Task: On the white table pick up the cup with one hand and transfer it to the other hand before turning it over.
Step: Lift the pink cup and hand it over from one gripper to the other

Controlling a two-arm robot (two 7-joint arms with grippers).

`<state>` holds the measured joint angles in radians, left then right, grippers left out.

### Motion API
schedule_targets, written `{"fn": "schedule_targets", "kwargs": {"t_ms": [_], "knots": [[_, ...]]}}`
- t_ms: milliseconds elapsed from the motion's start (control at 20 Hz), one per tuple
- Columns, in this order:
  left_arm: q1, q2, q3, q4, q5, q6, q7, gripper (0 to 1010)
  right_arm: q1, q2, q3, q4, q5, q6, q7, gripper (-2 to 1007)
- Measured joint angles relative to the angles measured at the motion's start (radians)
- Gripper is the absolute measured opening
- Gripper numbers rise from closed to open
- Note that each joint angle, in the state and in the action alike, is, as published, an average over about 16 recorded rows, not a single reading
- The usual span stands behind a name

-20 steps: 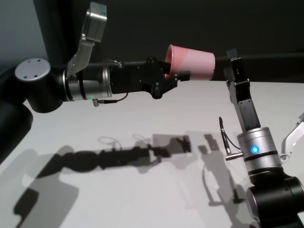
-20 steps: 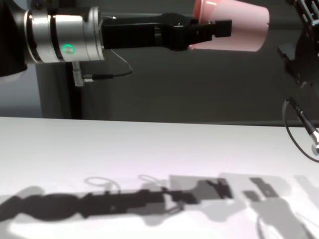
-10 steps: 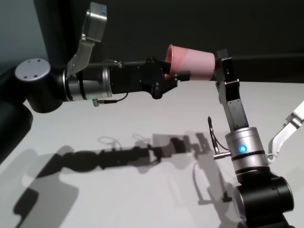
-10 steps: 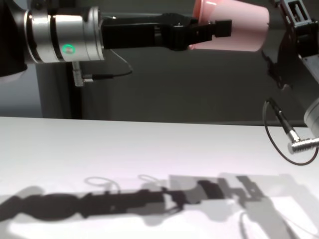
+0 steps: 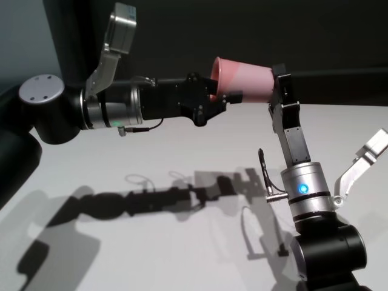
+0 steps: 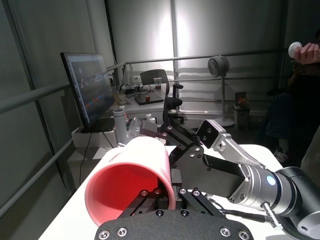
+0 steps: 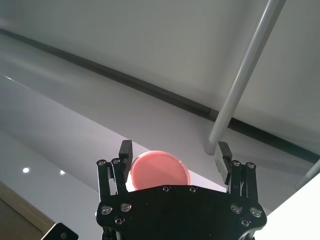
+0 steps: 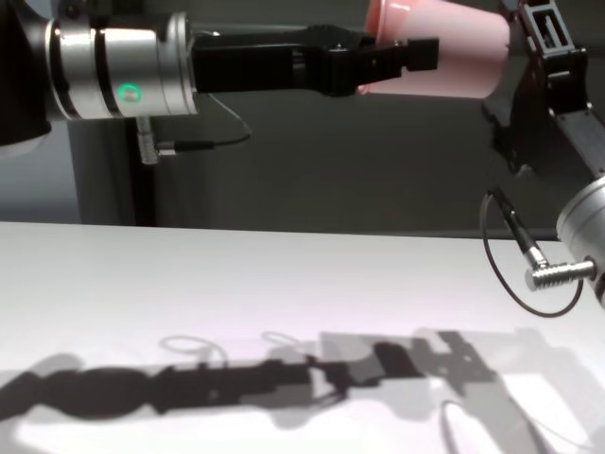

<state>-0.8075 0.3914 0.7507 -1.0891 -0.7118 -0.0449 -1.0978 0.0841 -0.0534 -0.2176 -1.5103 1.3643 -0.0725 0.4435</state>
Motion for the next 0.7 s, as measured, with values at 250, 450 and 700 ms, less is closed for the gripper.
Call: {"fn": "schedule_targets", "kwargs": {"t_ms": [250, 450, 700], "knots": [[0.0, 0.0, 0.0, 0.0, 0.0, 0.0, 0.0, 46, 0.006, 0.0, -0.013, 0.007, 0.022, -0.001, 0.017, 1002], [0.0, 0.0, 0.0, 0.0, 0.0, 0.0, 0.0, 46, 0.01, 0.002, -0.025, 0.009, 0.038, 0.001, 0.034, 1003], [0.0, 0.0, 0.0, 0.0, 0.0, 0.0, 0.0, 47, 0.015, 0.007, -0.04, 0.011, 0.055, 0.002, 0.054, 1002]]}}
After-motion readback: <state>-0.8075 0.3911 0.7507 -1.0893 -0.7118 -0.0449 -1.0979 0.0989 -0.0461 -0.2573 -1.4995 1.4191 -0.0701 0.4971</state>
